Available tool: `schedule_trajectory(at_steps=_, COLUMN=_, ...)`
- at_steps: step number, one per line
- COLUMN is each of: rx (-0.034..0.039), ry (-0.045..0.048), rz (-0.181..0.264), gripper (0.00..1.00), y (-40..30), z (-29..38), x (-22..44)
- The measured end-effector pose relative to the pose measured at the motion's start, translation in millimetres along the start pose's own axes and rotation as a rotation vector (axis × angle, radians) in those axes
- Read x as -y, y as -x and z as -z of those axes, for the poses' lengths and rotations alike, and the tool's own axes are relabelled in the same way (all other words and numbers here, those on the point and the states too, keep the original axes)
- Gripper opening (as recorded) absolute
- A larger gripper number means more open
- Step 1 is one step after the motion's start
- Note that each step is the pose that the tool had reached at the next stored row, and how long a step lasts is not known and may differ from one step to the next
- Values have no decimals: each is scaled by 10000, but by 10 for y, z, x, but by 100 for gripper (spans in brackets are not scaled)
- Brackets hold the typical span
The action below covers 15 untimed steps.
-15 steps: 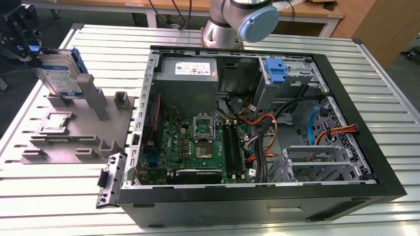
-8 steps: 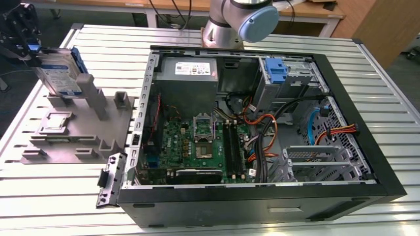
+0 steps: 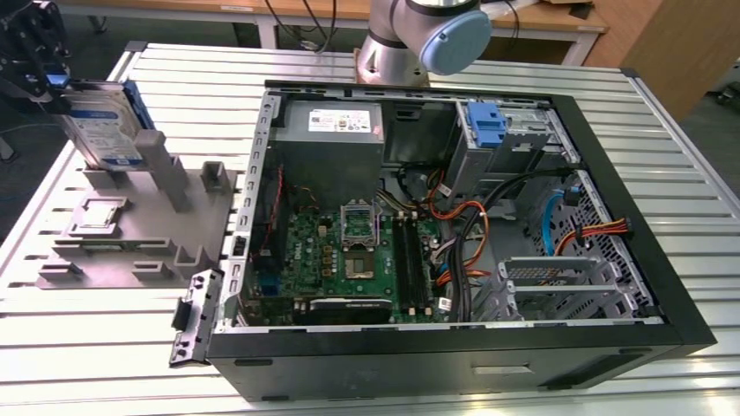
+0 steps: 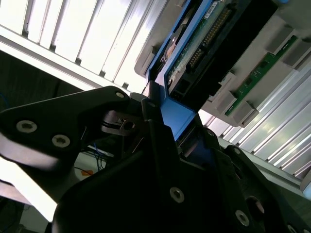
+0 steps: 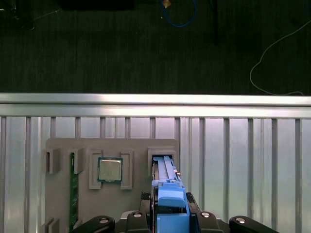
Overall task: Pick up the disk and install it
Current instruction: 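Pick up the disk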
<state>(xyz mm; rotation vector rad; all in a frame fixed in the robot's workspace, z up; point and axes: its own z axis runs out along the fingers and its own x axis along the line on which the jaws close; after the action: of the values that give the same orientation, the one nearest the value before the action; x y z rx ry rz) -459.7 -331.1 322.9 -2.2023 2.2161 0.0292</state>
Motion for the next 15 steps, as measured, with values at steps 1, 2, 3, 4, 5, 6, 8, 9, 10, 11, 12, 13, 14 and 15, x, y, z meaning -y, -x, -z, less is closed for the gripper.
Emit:
schedule_trajectory(at_steps=1, rx=0, ry=-1, rz=0, gripper=36, y=0, z=5, x=0)
schedule_trajectory(at_steps=2, rx=0, ry=0, rz=0, gripper=36, y=0, z=13, x=0)
schedule_trajectory(at_steps=3, rx=0, ry=0, rz=0, gripper=36, y=1, z=19, x=0)
schedule_trajectory(at_steps=4, rx=0, ry=0, rz=0, gripper=36, y=1, z=24, x=0)
schedule_trajectory(at_steps=5, rx=0, ry=-1, rz=0, gripper=36, y=1, z=28, x=0)
schedule_trajectory(at_steps=6, rx=0, ry=-1, rz=0, gripper=36, y=1, z=33, x=0)
schedule_trajectory(at_steps=8, rx=0, ry=-1, rz=0, gripper=36, y=1, z=41, x=0)
schedule_trajectory(at_steps=9, rx=0, ry=-1, rz=0, gripper=36, y=1, z=45, x=0)
schedule_trajectory(at_steps=10, rx=0, ry=0, rz=0, gripper=36, y=1, z=49, x=0)
schedule_trajectory(at_steps=11, rx=-1, ry=0, rz=0, gripper=36, y=1, z=54, x=0)
schedule_trajectory(at_steps=12, rx=0, ry=0, rz=0, gripper=36, y=2, z=57, x=0)
schedule_trajectory(at_steps=13, rx=-1, ry=0, rz=0, gripper=36, y=2, z=61, x=0)
schedule_trajectory(at_steps=14, rx=0, ry=-1, rz=0, gripper=36, y=2, z=63, x=0)
schedule_trajectory(at_steps=15, rx=0, ry=-1, rz=0, gripper=36, y=2, z=65, x=0)
